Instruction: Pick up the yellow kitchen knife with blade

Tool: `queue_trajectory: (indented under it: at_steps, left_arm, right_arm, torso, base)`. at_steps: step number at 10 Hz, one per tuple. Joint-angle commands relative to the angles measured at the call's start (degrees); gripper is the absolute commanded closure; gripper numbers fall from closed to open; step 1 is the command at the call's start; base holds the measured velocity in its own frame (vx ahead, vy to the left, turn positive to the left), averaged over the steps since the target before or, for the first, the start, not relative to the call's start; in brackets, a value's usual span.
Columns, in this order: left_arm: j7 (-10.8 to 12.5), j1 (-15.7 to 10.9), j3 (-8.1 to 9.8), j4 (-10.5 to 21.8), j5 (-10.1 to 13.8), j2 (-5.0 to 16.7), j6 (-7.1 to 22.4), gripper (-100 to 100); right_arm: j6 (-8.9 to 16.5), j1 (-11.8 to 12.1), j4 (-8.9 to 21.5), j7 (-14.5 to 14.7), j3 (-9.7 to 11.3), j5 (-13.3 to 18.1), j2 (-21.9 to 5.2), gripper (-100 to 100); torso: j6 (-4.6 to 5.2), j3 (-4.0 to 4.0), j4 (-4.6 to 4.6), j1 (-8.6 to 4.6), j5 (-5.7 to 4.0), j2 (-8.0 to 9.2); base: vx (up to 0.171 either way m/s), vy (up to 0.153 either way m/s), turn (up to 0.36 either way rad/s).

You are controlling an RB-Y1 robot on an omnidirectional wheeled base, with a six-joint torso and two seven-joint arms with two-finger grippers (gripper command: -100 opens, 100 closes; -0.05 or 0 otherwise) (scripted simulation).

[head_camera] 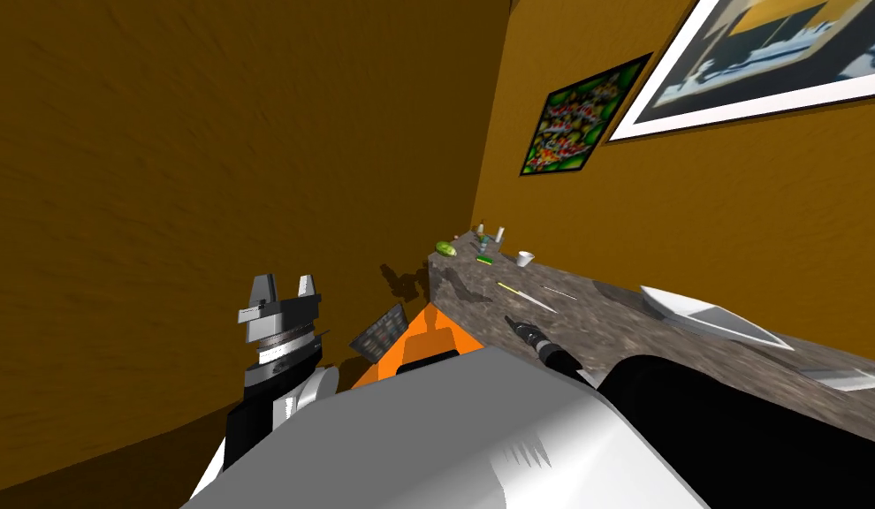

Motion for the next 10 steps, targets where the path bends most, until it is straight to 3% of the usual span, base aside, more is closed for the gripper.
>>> queue_trajectory:
  at_steps: [1, 6, 10]
  left_arm:
    - [0.0, 0.0, 0.0, 0.0, 0.0, 0.0, 0.0, 0]
    - [0.0, 0.0, 0.0, 0.0, 0.0, 0.0, 0.0, 0]
    - [0.0, 0.0, 0.01, 0.0, 0.0, 0.0, 0.0, 0]
  right_arm:
    - [1.2, -0.4, 1.7, 1.4, 0.3, 1.1, -0.3, -100]
    - [6.7, 4.8, 9.9, 7.3, -0.9, 7.6, -8.4, -100]
    - [8.8, 6.7, 12.8, 9.4, -1.2, 10.4, -11.5, -100]
  torso:
    - [0.0, 0.0, 0.0, 0.0, 0.0, 0.0]
    - [-0.02, -0.11, -0.04, -0.1, -0.02, -0.18]
    - [-0.01, -0.08, -0.03, -0.24, -0.05, -0.12]
  base:
    - [0.089, 0.063, 0.009]
    - [0.118, 0.056, 0.082]
    - [0.105, 0.023, 0.052]
